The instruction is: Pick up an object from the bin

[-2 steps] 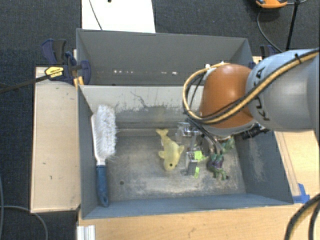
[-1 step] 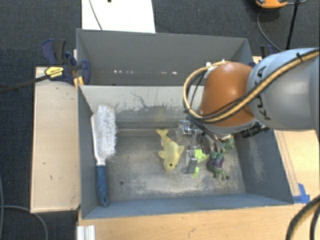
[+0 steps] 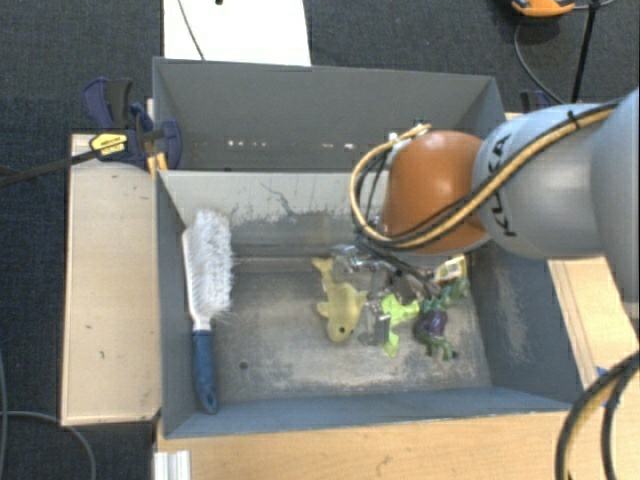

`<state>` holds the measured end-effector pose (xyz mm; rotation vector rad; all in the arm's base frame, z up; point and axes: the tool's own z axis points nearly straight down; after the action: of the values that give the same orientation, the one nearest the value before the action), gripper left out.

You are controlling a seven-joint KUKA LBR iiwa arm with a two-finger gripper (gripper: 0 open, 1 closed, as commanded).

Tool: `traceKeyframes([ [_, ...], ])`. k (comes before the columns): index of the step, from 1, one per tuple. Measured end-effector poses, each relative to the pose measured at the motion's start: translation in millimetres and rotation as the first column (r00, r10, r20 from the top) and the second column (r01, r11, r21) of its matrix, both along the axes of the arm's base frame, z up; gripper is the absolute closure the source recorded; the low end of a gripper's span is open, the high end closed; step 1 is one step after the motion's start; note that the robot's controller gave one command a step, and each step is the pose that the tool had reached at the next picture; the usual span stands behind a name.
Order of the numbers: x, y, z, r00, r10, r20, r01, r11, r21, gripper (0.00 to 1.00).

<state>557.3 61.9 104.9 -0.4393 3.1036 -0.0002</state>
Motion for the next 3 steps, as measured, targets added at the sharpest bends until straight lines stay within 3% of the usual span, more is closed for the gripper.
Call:
traceKeyframes([
  [1,7.7,6,-19,0.981,0.195,-0.006,-0.195,0.981,0.0,0.0],
  [2,19.5,16,16,0.988,0.156,0.001,-0.156,0.988,0.0,0.0],
  [3,14.5,16,-25,0.958,0.288,-0.003,-0.288,0.958,-0.001,0.0],
])
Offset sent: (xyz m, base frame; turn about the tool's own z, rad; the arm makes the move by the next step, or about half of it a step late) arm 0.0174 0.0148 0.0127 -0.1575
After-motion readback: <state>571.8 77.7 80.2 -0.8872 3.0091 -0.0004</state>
